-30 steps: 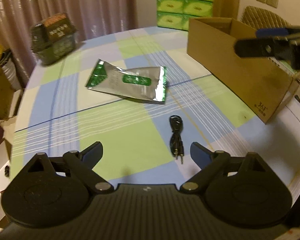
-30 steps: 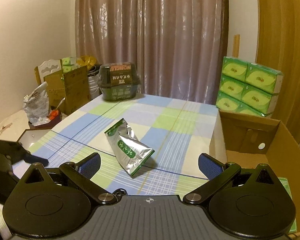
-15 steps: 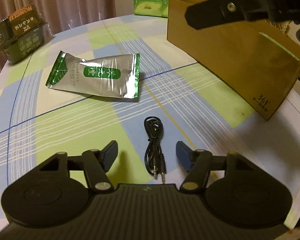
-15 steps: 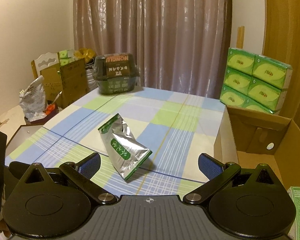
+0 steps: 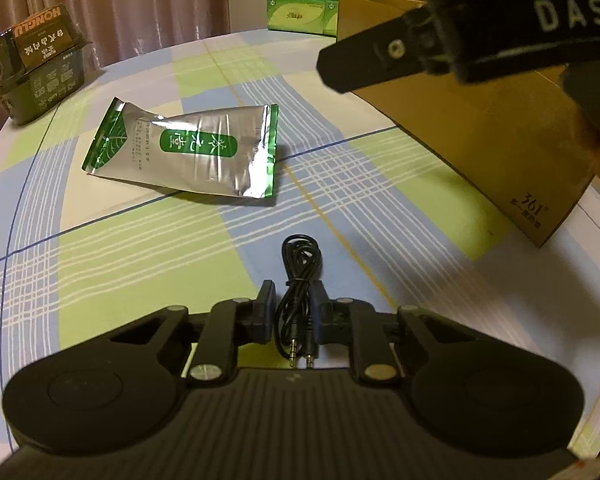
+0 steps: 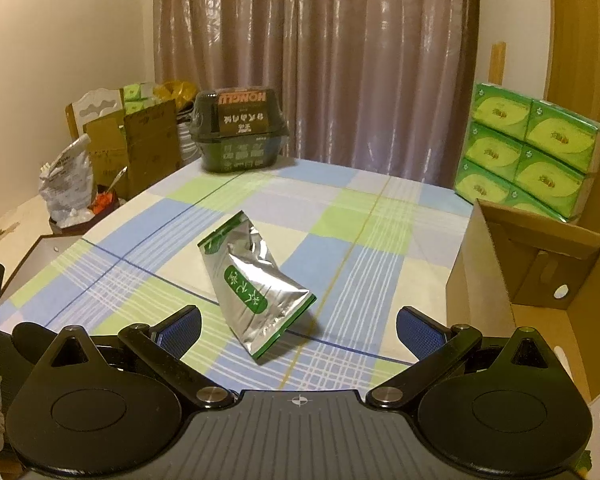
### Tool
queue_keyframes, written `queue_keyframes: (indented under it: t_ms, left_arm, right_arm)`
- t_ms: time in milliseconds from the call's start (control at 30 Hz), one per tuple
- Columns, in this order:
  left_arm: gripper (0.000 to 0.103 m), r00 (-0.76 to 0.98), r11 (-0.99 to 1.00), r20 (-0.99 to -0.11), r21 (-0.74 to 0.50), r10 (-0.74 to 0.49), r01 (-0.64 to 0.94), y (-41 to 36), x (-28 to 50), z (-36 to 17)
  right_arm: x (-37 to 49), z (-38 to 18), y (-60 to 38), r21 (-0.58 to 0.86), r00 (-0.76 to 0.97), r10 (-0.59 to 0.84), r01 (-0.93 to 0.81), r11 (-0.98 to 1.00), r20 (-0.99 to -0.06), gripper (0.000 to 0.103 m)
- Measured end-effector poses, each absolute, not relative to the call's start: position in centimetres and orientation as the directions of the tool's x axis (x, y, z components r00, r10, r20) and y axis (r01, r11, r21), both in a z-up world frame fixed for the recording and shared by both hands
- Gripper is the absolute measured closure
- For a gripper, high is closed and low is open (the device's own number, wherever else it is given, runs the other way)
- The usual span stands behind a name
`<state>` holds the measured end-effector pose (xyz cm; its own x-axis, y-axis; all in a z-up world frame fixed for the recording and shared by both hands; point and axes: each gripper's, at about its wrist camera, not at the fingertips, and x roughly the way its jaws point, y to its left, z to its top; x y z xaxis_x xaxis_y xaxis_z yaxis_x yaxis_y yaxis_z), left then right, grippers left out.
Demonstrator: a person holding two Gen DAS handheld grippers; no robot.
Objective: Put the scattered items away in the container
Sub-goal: 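Grasp the black cable with the left gripper while the right grasps the silver tea bag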
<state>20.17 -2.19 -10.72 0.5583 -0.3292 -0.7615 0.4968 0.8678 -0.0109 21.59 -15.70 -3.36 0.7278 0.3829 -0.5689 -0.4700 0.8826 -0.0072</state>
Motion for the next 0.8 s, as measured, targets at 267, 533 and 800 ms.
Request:
queue_keyframes:
  t_ms: [267, 533, 800]
  left_arm:
    - [0.091, 0.601, 0.897, -0.743, 0.003, -0.293, 0.441, -0.1, 20.6, -9.6]
    - [0.091, 0.645, 0.944, -0.733, 0.013, -0.215, 0.329, 4.2, 22.9, -8.8]
    - [0.09, 0.651, 0.964, -0.735, -0.009, -0.188, 0.268, 7.4, 25.5, -9.5]
  right_arm:
    - [22.3, -4.0, -14.9, -0.031, 0.715, 0.376, -0.486, 0.874, -0.59, 0.002]
    - [23.8, -4.9, -13.2, -0.054, 0.681, 0.397, -0.539, 0.841, -0.616, 0.002]
    - [26.4, -6.1, -10.4, -0.116, 0.644, 0.416, -0.618, 0.777, -0.642, 0.002]
